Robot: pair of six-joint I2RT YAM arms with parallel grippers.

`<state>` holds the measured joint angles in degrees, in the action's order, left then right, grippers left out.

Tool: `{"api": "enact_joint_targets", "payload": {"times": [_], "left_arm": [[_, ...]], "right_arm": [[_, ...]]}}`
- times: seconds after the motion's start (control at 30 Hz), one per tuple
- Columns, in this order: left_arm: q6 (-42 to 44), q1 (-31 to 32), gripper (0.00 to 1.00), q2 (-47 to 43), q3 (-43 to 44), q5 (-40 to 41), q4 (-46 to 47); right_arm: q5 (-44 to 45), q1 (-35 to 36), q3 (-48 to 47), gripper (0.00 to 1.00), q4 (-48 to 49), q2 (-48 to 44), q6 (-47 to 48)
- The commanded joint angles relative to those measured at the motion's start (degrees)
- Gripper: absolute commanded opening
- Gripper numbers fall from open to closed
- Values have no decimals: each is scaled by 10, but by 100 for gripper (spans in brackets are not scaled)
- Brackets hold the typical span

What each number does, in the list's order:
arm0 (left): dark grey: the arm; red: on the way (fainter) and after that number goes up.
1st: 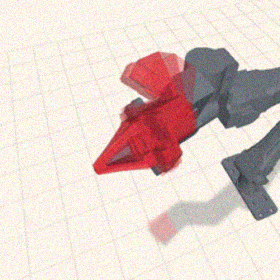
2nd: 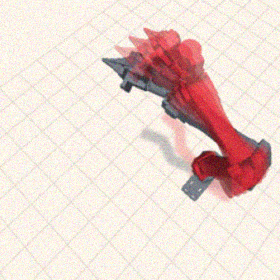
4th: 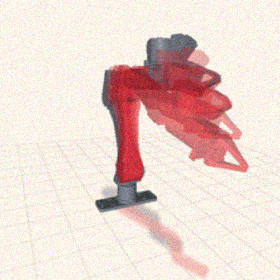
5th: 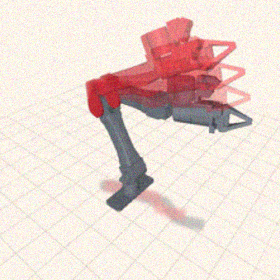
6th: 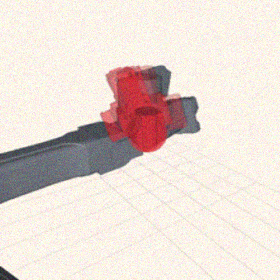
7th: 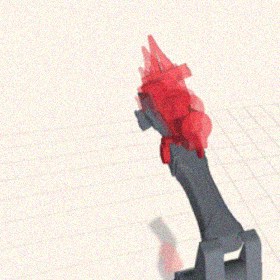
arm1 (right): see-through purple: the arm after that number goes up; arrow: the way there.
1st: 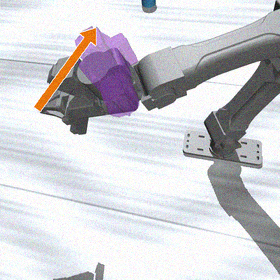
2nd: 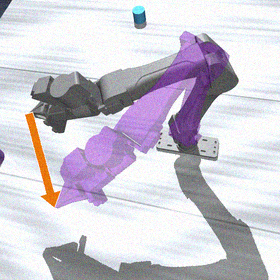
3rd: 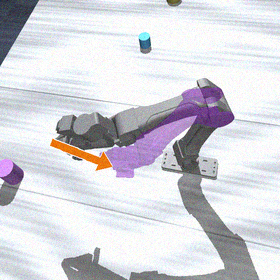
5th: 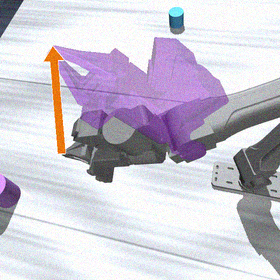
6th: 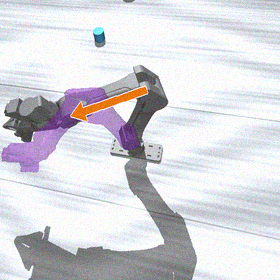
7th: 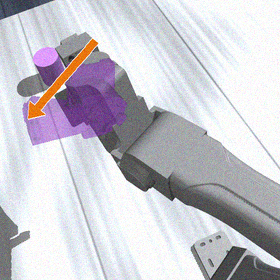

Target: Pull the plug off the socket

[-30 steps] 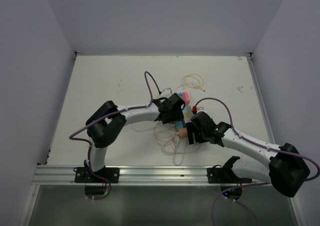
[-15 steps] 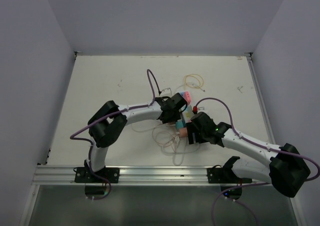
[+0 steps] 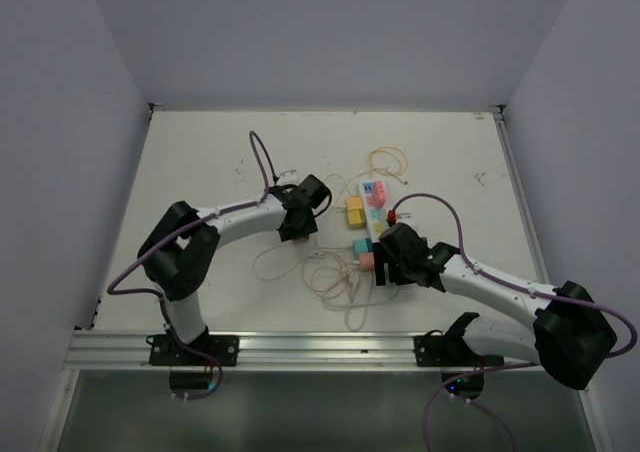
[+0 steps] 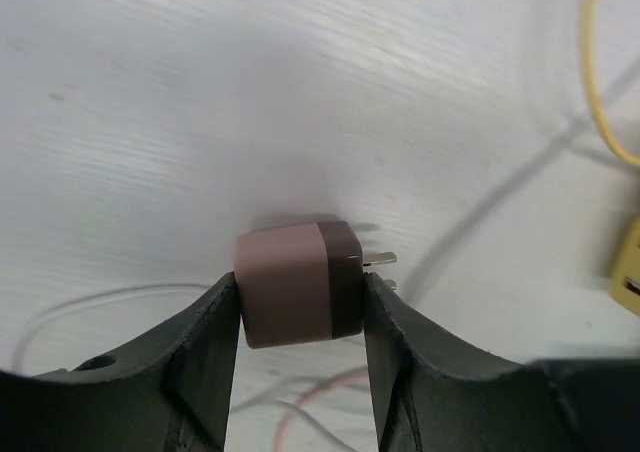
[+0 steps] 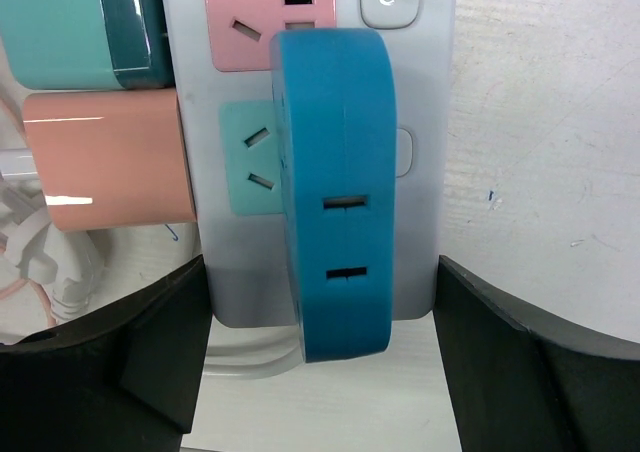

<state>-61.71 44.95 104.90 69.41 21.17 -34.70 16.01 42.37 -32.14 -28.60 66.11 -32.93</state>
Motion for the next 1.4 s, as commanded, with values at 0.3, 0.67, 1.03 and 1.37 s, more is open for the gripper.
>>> {"api": "enact_joint_targets", "payload": {"times": [0.3, 0.67, 1.03, 1.37], "left_arm": [[135, -190, 34, -46, -52, 17, 36], [141, -195, 77, -77, -84, -67, 82], [124, -174, 99, -203, -127, -166, 118], [119, -163, 100, -280, -163, -224, 149]], "right_arm": [[24, -3, -21, 0, 91, -8, -53], [17, -3, -38, 0, 120, 54, -31], [31, -2, -72, 56, 84, 95, -20], [13, -2, -79, 86, 64, 111, -14]]}}
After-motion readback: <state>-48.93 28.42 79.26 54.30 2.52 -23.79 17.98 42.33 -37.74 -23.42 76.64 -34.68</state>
